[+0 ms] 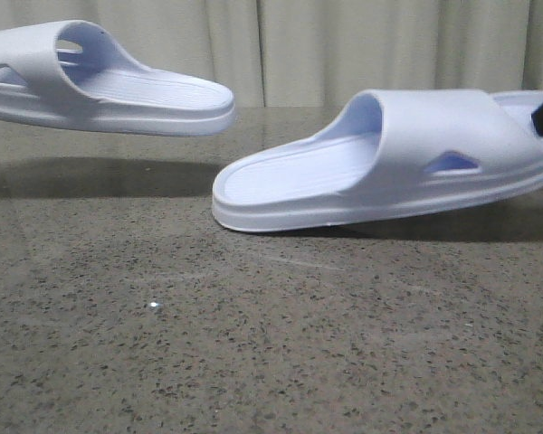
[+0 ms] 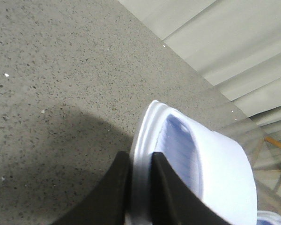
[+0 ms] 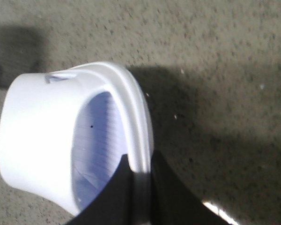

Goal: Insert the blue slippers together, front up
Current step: 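Lift both slippers off the table with both grippers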

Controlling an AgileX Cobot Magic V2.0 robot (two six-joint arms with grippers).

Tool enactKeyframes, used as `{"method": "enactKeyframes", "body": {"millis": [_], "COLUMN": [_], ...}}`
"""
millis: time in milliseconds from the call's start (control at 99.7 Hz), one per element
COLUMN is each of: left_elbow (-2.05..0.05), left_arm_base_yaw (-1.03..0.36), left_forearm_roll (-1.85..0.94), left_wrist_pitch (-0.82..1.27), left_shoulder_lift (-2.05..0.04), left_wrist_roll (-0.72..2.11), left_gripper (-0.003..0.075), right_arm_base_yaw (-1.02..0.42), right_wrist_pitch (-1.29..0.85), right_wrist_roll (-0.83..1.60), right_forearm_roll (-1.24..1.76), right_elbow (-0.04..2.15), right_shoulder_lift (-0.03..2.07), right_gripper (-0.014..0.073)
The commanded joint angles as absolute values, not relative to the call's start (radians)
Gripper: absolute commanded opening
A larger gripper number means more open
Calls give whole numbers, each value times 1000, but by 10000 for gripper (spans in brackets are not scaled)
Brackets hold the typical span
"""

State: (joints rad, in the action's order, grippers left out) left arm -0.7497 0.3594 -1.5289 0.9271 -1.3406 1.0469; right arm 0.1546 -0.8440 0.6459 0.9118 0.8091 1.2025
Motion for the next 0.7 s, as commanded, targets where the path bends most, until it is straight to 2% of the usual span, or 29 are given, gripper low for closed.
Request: {"method": "enactKeyframes", "body": {"millis": [0, 401, 692], "left_elbow": [-778, -778, -778], "left_arm_base_yaw": [383, 403, 403], "left_forearm_roll": [-1563, -1548, -1648], "left_wrist_pitch": [976, 978, 1127], "left_shoulder_lift": [-1306, -1306, -1318], "left_wrist_roll": [1035, 1023, 991], "left_gripper": [15, 15, 15], "right_arm_base_yaw": [160, 160, 160], "right_wrist_pitch": [-837, -907, -922], "right_wrist_roll": [660, 660, 662], "right_forearm_roll": [973, 1062, 1129], "right_elbow": [893, 1071, 1073], "right_shoulder_lift": [1188, 1188, 1229], "right_gripper": [-99, -99, -99]}}
